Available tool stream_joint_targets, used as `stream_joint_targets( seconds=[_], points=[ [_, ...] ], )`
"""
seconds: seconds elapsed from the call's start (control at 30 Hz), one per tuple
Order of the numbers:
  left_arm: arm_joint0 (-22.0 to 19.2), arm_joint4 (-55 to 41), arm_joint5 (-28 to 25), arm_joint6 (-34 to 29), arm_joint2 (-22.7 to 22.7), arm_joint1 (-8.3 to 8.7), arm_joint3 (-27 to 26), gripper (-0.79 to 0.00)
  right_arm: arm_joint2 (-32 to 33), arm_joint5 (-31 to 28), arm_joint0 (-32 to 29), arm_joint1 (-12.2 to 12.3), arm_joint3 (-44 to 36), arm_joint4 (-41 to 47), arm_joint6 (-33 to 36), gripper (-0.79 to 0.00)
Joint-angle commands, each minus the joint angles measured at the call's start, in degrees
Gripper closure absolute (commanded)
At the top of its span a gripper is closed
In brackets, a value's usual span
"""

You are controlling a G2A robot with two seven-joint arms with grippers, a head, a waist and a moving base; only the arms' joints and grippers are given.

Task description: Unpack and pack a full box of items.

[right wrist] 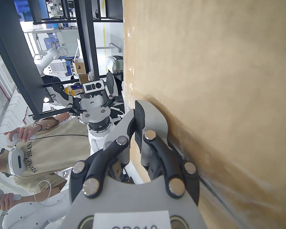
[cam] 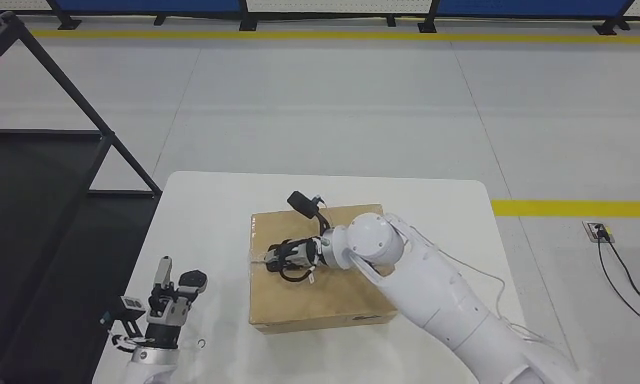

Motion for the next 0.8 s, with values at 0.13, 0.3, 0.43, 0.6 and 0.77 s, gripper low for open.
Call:
stream_joint_targets(
  seconds=[0.13, 0.3, 0.43, 0.6, 0.77],
  points=[
    [-0.5, 1.1, 0.6, -0.5, 0.9, 0.00, -0.8, -0.785, 3.5, 3.5, -2.8, 2.1, -4.2, -3.4, 1.2, 0.000],
    [-0.7, 2.2, 0.8, -0.5, 1.7, -0.02, -1.2, -0.785, 7.0, 5.4, -5.7, 3.9, -8.3, -6.2, 2.1, 0.000],
    [-0.9, 2.5, 1.0, -0.5, 2.0, -0.04, -1.3, -0.785, 10.7, 7.5, -8.4, 5.6, -11.8, -9.0, 2.0, 0.000],
    [-0.9, 2.6, 1.0, -0.6, 2.1, -0.02, -1.7, -0.785, 15.4, 10.3, -11.7, 7.5, -15.3, -11.8, 2.0, 0.000],
    [-0.8, 2.6, 0.9, -0.6, 2.1, 0.00, -1.9, -0.785, 19.1, 12.2, -14.2, 9.0, -17.9, -13.7, 3.0, 0.000]
  ],
)
